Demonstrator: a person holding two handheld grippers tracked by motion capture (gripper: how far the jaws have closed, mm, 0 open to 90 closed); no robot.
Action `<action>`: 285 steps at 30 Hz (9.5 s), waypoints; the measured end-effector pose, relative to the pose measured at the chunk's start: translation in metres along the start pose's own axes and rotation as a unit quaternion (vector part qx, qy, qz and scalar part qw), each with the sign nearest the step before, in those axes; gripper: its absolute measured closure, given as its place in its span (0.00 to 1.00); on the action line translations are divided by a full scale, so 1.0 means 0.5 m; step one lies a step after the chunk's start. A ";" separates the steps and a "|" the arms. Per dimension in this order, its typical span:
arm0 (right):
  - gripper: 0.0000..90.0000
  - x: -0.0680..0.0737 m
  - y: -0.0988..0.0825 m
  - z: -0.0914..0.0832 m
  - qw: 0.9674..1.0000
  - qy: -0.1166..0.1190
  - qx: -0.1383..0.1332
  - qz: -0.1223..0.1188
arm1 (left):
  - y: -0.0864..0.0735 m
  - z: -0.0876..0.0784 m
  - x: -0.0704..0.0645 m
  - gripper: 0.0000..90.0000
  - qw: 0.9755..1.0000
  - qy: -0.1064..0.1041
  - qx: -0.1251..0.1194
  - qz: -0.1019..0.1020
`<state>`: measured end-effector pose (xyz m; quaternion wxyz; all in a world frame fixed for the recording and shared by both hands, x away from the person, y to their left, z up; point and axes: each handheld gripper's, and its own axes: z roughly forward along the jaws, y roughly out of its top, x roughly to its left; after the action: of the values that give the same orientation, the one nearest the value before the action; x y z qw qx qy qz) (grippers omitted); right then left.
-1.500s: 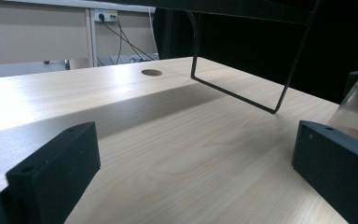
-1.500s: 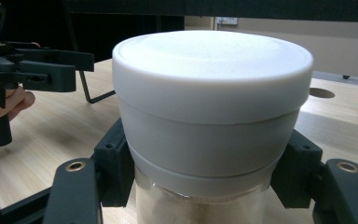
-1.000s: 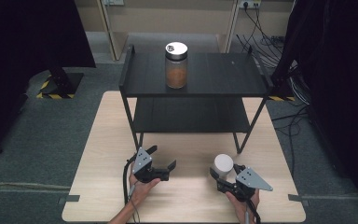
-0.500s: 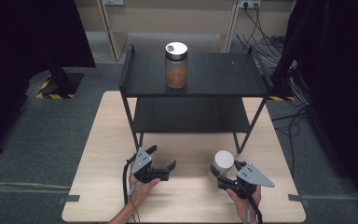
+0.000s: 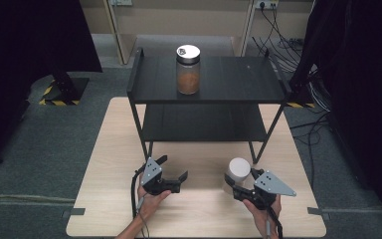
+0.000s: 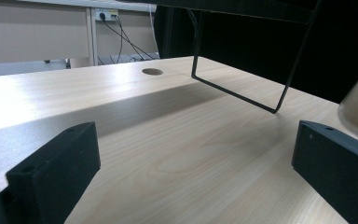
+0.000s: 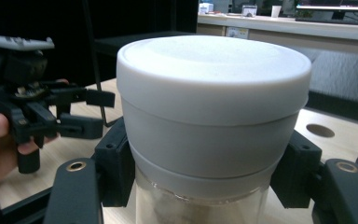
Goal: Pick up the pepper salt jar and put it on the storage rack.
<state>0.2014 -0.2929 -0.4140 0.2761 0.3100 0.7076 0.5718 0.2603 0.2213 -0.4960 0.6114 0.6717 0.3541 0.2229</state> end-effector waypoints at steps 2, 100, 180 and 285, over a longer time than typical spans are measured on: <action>0.39 -0.004 0.014 0.000 1.000 0.005 0.001 0.000 | 0.000 0.000 0.000 0.00 1.000 0.000 0.000 0.000; 0.39 -0.081 0.541 0.081 0.999 0.046 -0.018 -0.003 | 0.002 0.001 -0.002 0.00 1.000 0.001 0.006 0.000; 0.00 -0.111 0.500 0.148 0.997 -0.026 -0.063 0.032 | 0.001 0.003 -0.005 0.01 1.000 -0.001 0.009 -0.001; 0.01 -0.014 -0.115 0.095 0.998 0.007 -0.021 0.050 | -0.001 0.005 -0.008 0.01 1.000 -0.006 0.011 0.002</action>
<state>0.2341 -0.2766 -0.4794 0.2489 0.3355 0.6805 0.6020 0.2594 0.2168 -0.4965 0.6053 0.6807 0.3514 0.2162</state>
